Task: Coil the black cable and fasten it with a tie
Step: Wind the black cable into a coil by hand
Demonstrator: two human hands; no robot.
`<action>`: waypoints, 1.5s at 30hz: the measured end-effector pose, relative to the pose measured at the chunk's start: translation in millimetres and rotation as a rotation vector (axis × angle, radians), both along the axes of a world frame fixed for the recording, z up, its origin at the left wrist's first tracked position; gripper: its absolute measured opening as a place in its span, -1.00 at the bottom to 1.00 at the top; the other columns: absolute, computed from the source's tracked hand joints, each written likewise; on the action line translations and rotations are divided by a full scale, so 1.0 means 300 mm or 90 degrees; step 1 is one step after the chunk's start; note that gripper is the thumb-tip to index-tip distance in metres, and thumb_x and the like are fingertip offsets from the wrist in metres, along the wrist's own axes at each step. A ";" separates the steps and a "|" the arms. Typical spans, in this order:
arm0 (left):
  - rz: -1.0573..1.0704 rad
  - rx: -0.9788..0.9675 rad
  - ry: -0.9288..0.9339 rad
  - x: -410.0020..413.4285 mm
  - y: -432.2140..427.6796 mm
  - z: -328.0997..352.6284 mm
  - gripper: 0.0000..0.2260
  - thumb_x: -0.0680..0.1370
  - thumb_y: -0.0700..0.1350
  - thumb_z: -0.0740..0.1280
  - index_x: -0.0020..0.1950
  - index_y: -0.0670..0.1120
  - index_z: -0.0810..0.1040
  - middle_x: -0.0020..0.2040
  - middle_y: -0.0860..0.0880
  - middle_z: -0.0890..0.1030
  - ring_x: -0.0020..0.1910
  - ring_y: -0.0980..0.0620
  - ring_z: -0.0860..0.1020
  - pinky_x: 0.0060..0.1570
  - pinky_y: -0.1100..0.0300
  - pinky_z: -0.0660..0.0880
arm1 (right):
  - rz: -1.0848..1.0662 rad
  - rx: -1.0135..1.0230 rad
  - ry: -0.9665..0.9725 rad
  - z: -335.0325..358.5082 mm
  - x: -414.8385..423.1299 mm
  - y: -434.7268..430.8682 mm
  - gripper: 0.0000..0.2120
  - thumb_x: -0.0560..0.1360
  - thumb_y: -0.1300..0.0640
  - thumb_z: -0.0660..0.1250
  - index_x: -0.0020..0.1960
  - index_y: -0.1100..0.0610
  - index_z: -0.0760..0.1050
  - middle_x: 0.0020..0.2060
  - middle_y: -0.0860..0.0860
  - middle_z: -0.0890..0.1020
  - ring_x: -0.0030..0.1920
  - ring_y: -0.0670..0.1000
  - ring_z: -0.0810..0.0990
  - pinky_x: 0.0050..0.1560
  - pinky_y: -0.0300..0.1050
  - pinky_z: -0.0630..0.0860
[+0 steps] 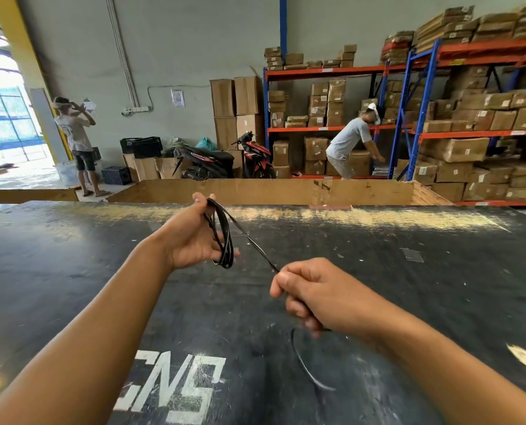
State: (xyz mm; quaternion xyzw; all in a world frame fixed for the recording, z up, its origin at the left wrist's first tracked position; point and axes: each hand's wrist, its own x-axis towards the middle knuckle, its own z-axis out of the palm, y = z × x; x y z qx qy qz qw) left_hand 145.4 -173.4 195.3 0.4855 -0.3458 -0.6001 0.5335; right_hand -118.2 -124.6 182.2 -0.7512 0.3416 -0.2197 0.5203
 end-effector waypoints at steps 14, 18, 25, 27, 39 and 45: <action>-0.226 -0.171 0.239 -0.089 0.098 0.122 -0.58 0.62 0.31 -0.03 0.44 0.34 0.33 0.38 -0.56 0.30 0.28 -0.60 0.39 0.02 -0.38 0.55 | 0.029 0.168 0.000 -0.282 0.080 -0.006 -0.57 0.60 -0.24 0.11 -0.23 0.02 0.49 -0.51 -0.06 0.28 -0.53 -0.07 0.15 -0.53 -0.27 0.08; -0.356 -0.168 0.220 -0.130 0.130 0.116 -0.54 0.60 0.35 -0.10 0.48 0.37 0.22 0.40 -0.52 0.32 0.31 -0.57 0.38 0.09 -0.34 0.54 | 0.014 0.135 0.072 -0.296 0.086 -0.064 -0.54 0.57 -0.29 0.13 -0.26 0.01 0.54 -0.50 -0.07 0.34 -0.53 -0.09 0.22 -0.51 -0.26 0.13; -0.516 -0.097 0.111 -0.190 0.159 0.037 -0.50 0.52 0.37 -0.03 0.47 0.42 0.20 0.44 -0.43 0.33 0.31 -0.44 0.44 0.21 -0.32 0.43 | -0.100 -0.099 0.099 -0.165 0.056 -0.242 -0.83 0.57 0.13 0.34 -0.09 0.19 0.65 -0.47 -0.10 0.56 -0.39 -0.08 0.46 -0.42 -0.18 0.38; -0.514 -0.064 0.079 -0.204 0.158 0.012 -0.51 0.51 0.38 -0.01 0.46 0.43 0.21 0.44 -0.42 0.35 0.32 -0.45 0.40 0.20 -0.33 0.42 | -0.113 -0.172 0.122 -0.105 0.052 -0.287 -0.85 0.53 0.13 0.40 -0.19 0.13 0.64 -0.34 0.02 0.67 -0.29 -0.04 0.57 -0.25 -0.08 0.50; -0.513 0.012 0.046 -0.217 0.154 -0.059 -0.50 0.46 0.41 0.09 0.42 0.47 0.25 0.48 -0.42 0.27 0.25 -0.40 0.53 0.21 -0.30 0.45 | -0.140 -0.379 0.198 0.135 0.033 -0.422 -0.87 0.50 0.18 0.43 -0.22 0.14 0.69 -0.37 -0.14 0.64 -0.28 -0.14 0.58 -0.30 -0.19 0.45; -0.498 0.049 0.003 -0.226 0.144 -0.094 -0.52 0.46 0.42 0.05 0.39 0.49 0.27 0.47 -0.40 0.32 0.32 -0.43 0.42 0.21 -0.29 0.44 | -0.162 -0.426 0.187 0.164 0.042 -0.424 -0.82 0.43 0.09 0.51 -0.33 0.10 0.65 -0.48 -0.21 0.65 -0.29 -0.17 0.63 -0.26 -0.07 0.54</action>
